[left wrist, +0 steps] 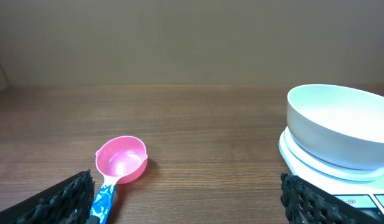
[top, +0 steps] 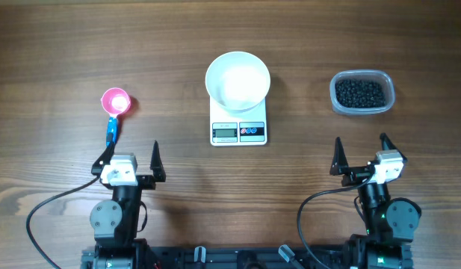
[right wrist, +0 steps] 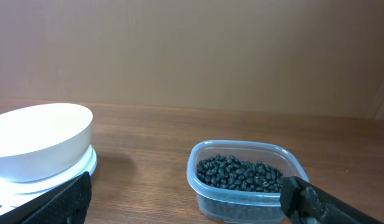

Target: Scoop item into bowl and weigh 150g on scale

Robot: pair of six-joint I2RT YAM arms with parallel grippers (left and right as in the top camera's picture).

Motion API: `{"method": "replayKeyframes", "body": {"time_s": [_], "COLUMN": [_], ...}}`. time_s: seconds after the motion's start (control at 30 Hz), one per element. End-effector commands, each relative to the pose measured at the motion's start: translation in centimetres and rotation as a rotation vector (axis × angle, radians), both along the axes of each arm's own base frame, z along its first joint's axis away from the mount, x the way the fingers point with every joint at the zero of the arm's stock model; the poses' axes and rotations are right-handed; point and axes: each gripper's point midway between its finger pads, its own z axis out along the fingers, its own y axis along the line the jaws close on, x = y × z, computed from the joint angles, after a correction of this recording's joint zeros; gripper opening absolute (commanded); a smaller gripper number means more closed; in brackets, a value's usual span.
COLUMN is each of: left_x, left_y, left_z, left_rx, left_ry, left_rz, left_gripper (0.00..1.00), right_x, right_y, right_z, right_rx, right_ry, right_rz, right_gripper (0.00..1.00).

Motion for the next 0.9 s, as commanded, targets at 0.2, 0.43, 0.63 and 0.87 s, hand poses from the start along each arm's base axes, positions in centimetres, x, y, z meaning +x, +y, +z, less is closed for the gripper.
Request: {"method": "replayKeyframes", "body": {"time_s": [0.2,0.43,0.63,0.87], "left_x": [-0.1,0.5,5.6,14.0], "left_y": [-2.0,-2.7,-3.2,-3.1], "left_z": [4.0,9.0,11.7,11.6], "left_rx": [0.02,0.011,-0.026,-0.082], "left_ry": [-0.138,-0.094,0.172,0.507], "left_rz": [-0.116,-0.159,-0.2,-0.226], "left_gripper": [1.0,1.0,1.0,1.0], "right_x": [-0.3,0.6,3.6,6.8], "right_y": [2.2,3.4,3.4,2.9], "right_z": [0.9,3.1,6.1,7.0], "right_rx": [0.08,0.112,0.154,0.158], "right_ry": [0.014,0.145,0.322,0.584], "right_rz": [0.126,0.202,0.219,0.223], "right_gripper": [1.0,1.0,1.0,0.99]}}
